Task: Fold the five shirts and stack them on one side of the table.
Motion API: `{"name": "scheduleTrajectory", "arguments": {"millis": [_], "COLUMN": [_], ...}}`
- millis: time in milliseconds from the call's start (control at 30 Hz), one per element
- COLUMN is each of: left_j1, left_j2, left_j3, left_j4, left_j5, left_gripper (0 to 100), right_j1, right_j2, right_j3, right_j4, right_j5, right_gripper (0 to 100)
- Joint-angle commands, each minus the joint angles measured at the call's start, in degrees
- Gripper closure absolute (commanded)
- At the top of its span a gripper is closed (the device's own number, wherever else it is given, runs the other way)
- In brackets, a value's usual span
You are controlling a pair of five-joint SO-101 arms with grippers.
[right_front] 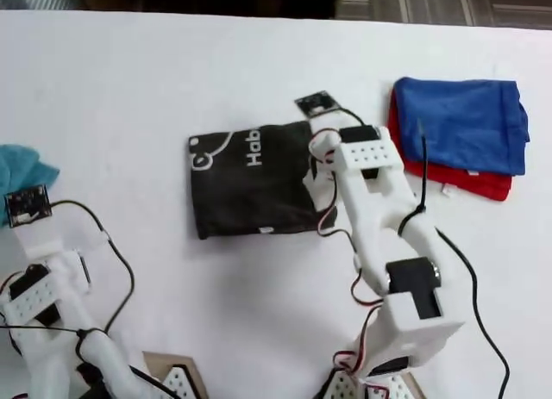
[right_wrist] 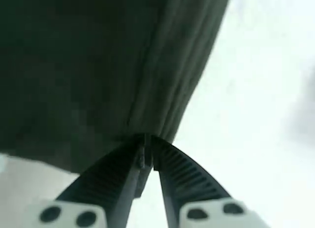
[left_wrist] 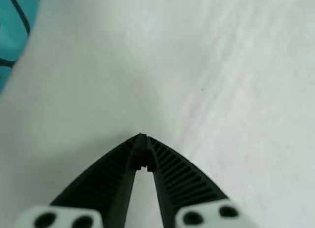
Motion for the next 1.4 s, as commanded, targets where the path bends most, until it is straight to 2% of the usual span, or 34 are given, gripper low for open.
{"name": "scheduleTrajectory", "arguments": {"millis": [0,267,433,533,867,1200,1300,1367], "left_j1": [-0.26,-0.26,-0.26,-0.26,-0.26,-0.26,-0.26,-0.26], "left_j2": [-1.41,-1.41,-1.41,-1.41,-1.41,-1.41,-1.41,-1.41], "left_j3": [-0.13,-0.13,-0.13,-0.13,-0.13,-0.13,-0.13,-0.13], "left_j4": [-0.79,-0.79,-0.79,-0.79,-0.79,-0.79,-0.79,-0.79], "left_j5": [0.35,0.35,0.35,0.35,0.35,0.35,0.35,0.35], "left_gripper": [97,97,97,97,97,97,97,97], "right_j1": [1.54,-0.4,-2.77,-2.95,-3.91,-4.35,-4.62,-5.49], "right_j2": [0.13,0.04,4.62,9.63,28.53,46.99,51.12,53.41], "right_j3": [-0.53,-12.66,-17.67,-20.4,-36.48,-60.84,-67.08,-69.54], "right_j4": [-4.97,0.4,2.68,2.59,11.3,28.09,30.99,32.04], "right_j5": [-0.26,-1.32,-7.3,-9.67,-10.11,-9.67,-8.62,-4.84], "right_gripper": [97.8,96.8,78.6,73.7,73.5,74.1,81.0,86.5]}}
